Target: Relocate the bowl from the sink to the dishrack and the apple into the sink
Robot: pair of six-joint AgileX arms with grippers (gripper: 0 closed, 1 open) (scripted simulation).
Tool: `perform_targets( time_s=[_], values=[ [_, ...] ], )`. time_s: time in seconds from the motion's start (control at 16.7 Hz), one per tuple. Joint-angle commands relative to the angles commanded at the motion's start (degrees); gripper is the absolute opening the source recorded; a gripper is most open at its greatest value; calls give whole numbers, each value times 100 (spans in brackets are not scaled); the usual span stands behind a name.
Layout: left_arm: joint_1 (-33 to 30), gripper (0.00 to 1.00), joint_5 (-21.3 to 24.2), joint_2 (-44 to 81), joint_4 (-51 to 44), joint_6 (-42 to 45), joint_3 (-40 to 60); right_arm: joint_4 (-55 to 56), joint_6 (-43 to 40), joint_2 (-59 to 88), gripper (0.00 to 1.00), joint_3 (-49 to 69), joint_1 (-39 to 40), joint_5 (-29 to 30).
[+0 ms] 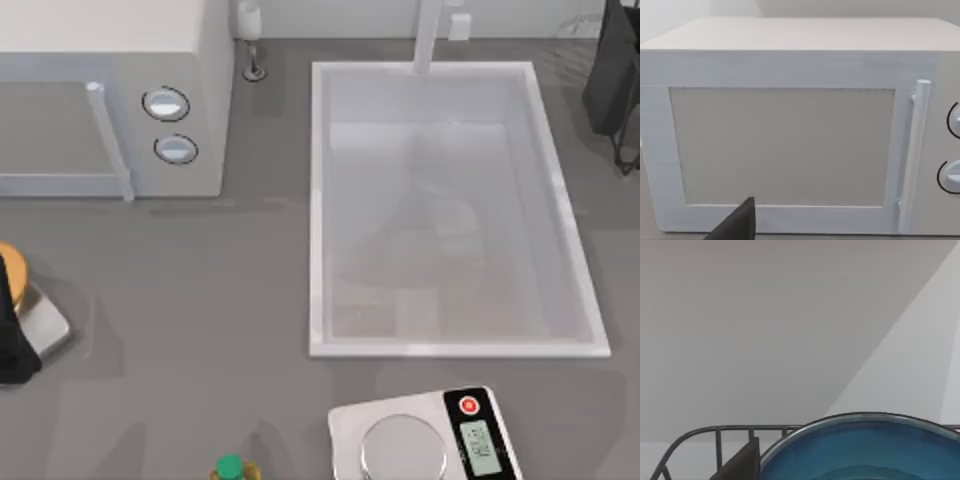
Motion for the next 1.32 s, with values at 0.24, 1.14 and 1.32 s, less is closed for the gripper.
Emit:
perform_targets(
  time_s=[0.24, 1.14, 1.32],
  values=[
    [0, 100, 0, 0, 0, 0, 0, -474, -13, -1083, 100, -564, 178, 160],
    [0, 100, 0, 0, 0, 0, 0, -3883, -82, -8670, 100, -4619, 1462, 1305],
    [0, 100, 0, 0, 0, 0, 0, -4372, -88, -9642, 100, -5201, 1643, 1472]
  ],
)
